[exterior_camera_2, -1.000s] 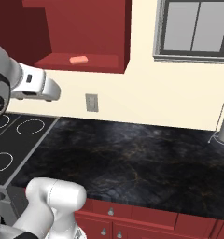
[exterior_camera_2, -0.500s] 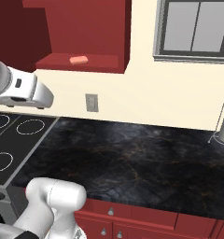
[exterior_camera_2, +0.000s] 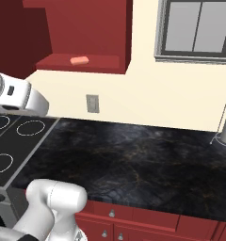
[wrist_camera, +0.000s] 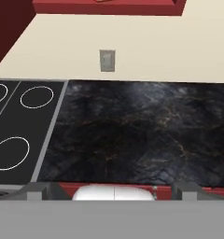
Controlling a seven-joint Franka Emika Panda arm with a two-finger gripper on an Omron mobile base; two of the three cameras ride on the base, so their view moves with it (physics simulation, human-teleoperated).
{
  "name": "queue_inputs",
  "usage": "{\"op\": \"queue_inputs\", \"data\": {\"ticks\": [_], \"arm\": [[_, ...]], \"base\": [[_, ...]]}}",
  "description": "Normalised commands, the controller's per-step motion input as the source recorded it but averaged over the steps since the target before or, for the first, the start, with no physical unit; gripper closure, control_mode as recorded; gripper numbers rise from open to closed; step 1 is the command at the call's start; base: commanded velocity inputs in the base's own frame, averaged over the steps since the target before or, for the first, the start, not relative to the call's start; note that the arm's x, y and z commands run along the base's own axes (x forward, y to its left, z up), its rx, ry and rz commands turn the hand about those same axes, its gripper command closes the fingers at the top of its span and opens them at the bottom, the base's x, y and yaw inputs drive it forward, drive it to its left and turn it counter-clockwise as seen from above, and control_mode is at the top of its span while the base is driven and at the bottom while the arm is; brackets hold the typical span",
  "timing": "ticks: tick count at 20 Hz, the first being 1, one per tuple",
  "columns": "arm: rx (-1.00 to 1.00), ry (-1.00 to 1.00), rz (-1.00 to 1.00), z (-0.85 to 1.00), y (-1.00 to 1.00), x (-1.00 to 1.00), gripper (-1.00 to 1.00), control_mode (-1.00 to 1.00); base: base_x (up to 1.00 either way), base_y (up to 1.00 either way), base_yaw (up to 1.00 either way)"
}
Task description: Pick up the bar soap and dish brush from the sink, and place them back in the cabinet, and close the cabinet door.
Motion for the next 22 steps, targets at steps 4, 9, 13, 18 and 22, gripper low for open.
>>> {"op": "queue_inputs", "data": {"ticks": [4, 9, 13, 18, 22], "arm": [[0.00, 0.00, 0.00, -0.13, -0.03, -0.03, -1.00, -1.00], [0.00, 0.00, 0.00, -0.11, -0.01, -0.08, -1.00, -1.00], [0.00, 0.00, 0.00, -0.09, 0.00, -0.07, -1.00, 1.00], [0.00, 0.00, 0.00, 0.00, 0.00, 0.00, -1.00, 1.00], [0.00, 0.00, 0.00, 0.00, 0.00, 0.00, -1.00, 1.00]], "base": [[0.00, 0.00, 0.00], [0.00, 0.00, 0.00], [-0.04, 0.00, 0.00], [-0.30, -0.01, -0.03], [-0.36, 0.00, -0.27]]}}
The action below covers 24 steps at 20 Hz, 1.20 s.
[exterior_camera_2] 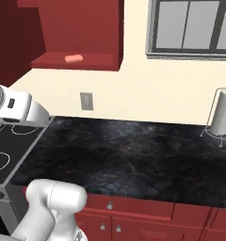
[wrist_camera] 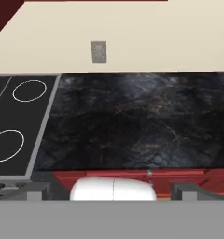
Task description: Pick up the bar soap and dish brush from the sink, and place them back in the cabinet, and close the cabinet door.
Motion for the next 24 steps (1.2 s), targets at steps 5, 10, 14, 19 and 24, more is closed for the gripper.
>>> {"op": "queue_inputs", "data": {"ticks": [5, 10, 14, 19, 24], "arm": [[0.00, 0.00, 0.00, 0.00, 0.00, 0.00, -1.00, 1.00], [0.00, 0.00, 0.00, 0.00, 0.00, 0.00, -1.00, 1.00], [0.00, 0.00, 0.00, 0.00, 0.00, 0.00, -1.00, 1.00], [0.00, 0.00, 0.00, 0.00, 0.00, 0.00, -1.00, 1.00], [0.00, 0.00, 0.00, 0.00, 0.00, 0.00, -1.00, 1.00]], "base": [[-0.33, 0.00, -0.43], [-0.24, 0.00, -0.55], [-0.12, 0.00, -0.58], [-0.01, 0.00, -0.58], [-0.01, -0.05, -0.55]]}}
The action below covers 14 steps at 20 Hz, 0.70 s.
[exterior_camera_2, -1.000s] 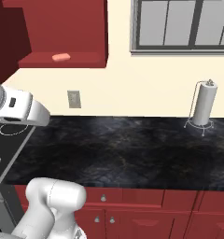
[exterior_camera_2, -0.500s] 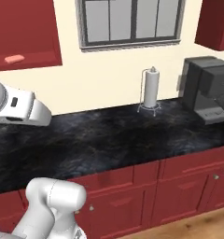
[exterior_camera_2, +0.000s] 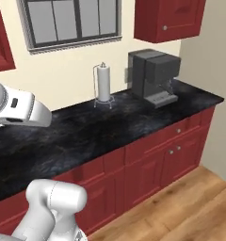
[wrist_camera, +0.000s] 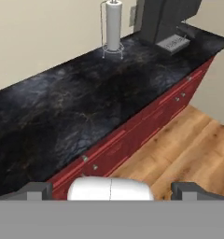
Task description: Pick up the bar soap and dish brush from the sink, and place them back in the cabinet, and close the cabinet door.
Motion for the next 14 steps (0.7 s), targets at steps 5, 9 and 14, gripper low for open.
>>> {"op": "queue_inputs", "data": {"ticks": [5, 9, 14], "arm": [[0.00, 0.00, 0.00, 0.00, 0.00, 0.00, -1.00, 1.00], [0.00, 0.00, 0.00, 0.00, 0.00, 0.00, -1.00, 1.00], [0.00, 0.00, 0.00, 0.00, 0.00, 0.00, -1.00, 1.00]], "base": [[-0.04, -0.13, -0.52], [0.00, -0.13, -0.54], [-0.02, -0.23, -0.57]]}}
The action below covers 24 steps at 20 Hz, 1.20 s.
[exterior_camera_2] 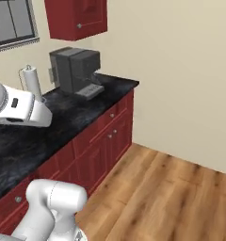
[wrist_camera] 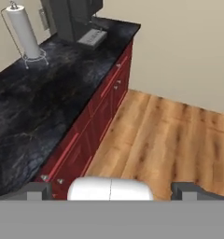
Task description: Pick up the bar soap and dish brush from the sink, and place them back in the cabinet, and close the cabinet door.
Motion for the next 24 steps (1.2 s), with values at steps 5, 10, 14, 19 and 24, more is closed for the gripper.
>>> {"op": "queue_inputs", "data": {"ticks": [5, 10, 14, 19, 24], "arm": [[0.00, 0.00, 0.00, 0.00, 0.00, 0.00, -1.00, 1.00], [0.00, 0.00, 0.00, 0.00, 0.00, 0.00, -1.00, 1.00], [0.00, 0.00, 0.00, 0.00, 0.00, 0.00, -1.00, 1.00], [0.00, 0.00, 0.00, 0.00, 0.00, 0.00, -1.00, 1.00], [0.00, 0.00, 0.00, 0.00, 0.00, 0.00, -1.00, 1.00]], "base": [[-0.01, -0.25, -0.59], [0.00, -0.20, -0.57], [0.00, -0.31, -0.54], [0.00, -0.35, -0.53], [0.00, -0.38, -0.51]]}}
